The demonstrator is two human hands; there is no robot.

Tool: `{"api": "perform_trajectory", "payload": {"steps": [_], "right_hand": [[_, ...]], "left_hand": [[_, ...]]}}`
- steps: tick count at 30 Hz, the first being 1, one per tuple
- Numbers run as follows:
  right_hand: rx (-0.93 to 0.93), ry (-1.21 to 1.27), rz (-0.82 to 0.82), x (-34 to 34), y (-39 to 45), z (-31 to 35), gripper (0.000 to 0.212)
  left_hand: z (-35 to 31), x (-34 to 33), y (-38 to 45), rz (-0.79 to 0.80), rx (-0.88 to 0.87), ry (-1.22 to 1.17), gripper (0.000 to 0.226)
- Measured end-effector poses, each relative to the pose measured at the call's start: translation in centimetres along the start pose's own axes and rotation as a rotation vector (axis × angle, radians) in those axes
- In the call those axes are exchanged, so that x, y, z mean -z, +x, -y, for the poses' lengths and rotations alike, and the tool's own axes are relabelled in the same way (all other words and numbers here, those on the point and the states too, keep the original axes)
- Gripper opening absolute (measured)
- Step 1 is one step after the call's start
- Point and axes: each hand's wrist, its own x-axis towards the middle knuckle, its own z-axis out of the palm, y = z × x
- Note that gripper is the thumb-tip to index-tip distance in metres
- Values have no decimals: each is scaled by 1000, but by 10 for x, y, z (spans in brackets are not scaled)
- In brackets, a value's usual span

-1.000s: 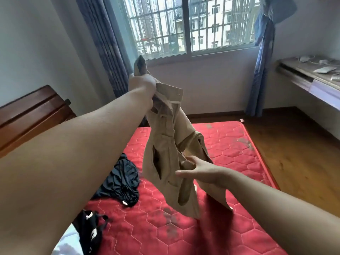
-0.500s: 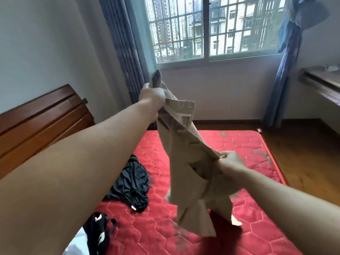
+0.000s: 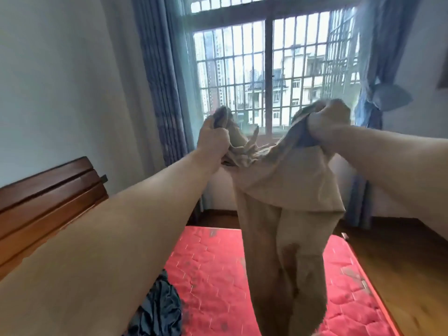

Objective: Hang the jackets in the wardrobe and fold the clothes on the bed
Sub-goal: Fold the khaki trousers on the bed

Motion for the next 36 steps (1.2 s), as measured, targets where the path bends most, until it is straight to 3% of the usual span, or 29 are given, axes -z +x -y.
{"api": "perform_trajectory", "payload": {"steps": [3, 7, 11, 14, 18, 21, 24, 28, 33, 36], "right_hand": [[137, 92, -69, 17, 43, 38, 37], [378, 27, -227, 44, 71, 61, 41], [487, 41, -216, 40, 60, 26, 39], [540, -97, -25, 11, 22, -36, 39], [480, -463, 347, -45, -78, -166, 20], [345, -797, 686, -76, -180, -260, 15], [286, -927, 968, -89, -282, -339, 25], [266, -993, 1192, -86, -396, -408, 26], [286, -994, 1266, -78, -499, -457, 26], [325, -1050, 1323, -69, -548, -475, 23]], "left_hand": [[-53, -21, 34, 30, -164, -156, 25], [-96, -31, 57, 79, -237, -276, 23], [-61, -27, 41, 77, -187, -441, 36], [18, -16, 14, 36, -53, -403, 33], [177, 8, -51, -230, 129, -205, 18], [304, 43, -132, -335, 512, 36, 18], [408, 92, -223, -263, 764, 289, 25], [479, 150, -319, -138, 950, 609, 43], [515, 183, -409, -61, 962, 810, 26], [533, 196, -454, -62, 970, 815, 30]]}}
